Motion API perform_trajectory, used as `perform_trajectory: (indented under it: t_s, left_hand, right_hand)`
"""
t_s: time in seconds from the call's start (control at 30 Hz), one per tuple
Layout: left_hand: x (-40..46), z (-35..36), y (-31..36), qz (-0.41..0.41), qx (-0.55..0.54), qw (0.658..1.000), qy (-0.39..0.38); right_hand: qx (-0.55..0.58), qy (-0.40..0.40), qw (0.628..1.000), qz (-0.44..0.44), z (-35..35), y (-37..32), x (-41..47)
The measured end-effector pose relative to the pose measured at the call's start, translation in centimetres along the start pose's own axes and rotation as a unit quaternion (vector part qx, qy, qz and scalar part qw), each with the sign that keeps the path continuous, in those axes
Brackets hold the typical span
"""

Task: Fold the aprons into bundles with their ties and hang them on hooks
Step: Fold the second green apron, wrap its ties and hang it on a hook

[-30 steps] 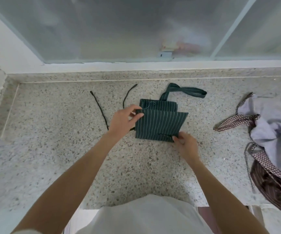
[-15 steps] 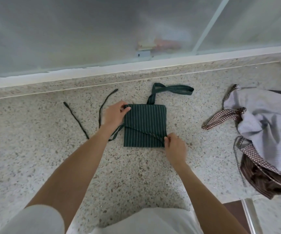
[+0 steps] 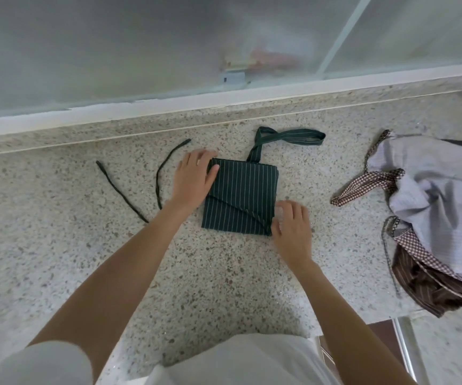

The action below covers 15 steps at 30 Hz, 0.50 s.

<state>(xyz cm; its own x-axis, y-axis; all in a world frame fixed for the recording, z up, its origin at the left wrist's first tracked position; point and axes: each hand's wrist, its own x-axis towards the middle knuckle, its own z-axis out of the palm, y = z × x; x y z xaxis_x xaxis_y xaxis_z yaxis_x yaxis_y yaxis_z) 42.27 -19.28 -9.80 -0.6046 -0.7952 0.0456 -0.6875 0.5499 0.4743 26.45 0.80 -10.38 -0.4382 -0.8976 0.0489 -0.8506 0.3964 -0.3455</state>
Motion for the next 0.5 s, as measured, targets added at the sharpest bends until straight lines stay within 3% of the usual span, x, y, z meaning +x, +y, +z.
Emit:
perform_trajectory:
  t_s: [0.07, 0.13, 0.23, 0.4, 0.5]
  left_hand:
    - [-2.4, -0.4, -0.3, 0.095, -0.021, 0.995, -0.015]
    - [-4.7, 0.1, -1.0, 0.162, 0.014, 0.982, -0.094]
    - [-6.3, 0.9, -2.2, 0.174, 0.105, 0.961, -0.190]
    - [-5.6, 1.1, -2.8, 0.163, 0.131, 0.948, -0.238]
    - [-5.0, 0.5, -2.3, 0.137, 0.052, 0.964, -0.223]
  right_hand:
    - [-0.001, -0.010, 0.994, -0.108, -0.4, 0.9, 0.9]
    - [-0.037, -0.070, 0.976, -0.203, -0.3, 1.9, 1.7]
    - [-0.117, -0.164, 0.939, -0.279, 0.0, 3.4, 2.3]
    - [-0.142, -0.205, 0.923, -0.293, -0.2, 4.4, 3.5]
    - [-0.010, -0.209, 0.956, -0.207, -1.4, 3.3, 4.5]
